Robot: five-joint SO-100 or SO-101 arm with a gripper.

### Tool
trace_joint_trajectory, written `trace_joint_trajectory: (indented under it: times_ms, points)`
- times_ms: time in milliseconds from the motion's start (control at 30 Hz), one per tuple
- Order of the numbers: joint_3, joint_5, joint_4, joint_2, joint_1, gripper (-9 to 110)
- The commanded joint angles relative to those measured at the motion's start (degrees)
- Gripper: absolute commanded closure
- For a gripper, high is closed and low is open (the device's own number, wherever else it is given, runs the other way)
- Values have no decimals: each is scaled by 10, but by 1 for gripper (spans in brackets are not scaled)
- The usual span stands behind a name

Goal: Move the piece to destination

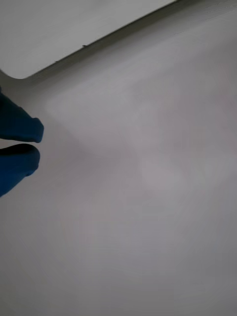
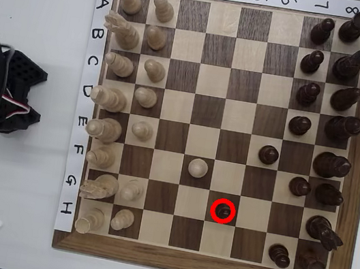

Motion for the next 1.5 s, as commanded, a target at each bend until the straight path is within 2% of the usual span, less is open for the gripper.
trace_joint_trajectory:
  times_ms: [0, 233, 500, 867, 1133, 1467]
  points:
    - [-245, 192, -96, -102, -119, 101]
    - [-364, 329, -91, -199, -208, 101]
    - [-510, 454, 11, -319, -304, 101]
    - [-689, 447, 196, -486, -429, 98]
    - [-698, 610, 207, -572, -490, 100]
    - [-656, 713, 174, -664, -541, 100]
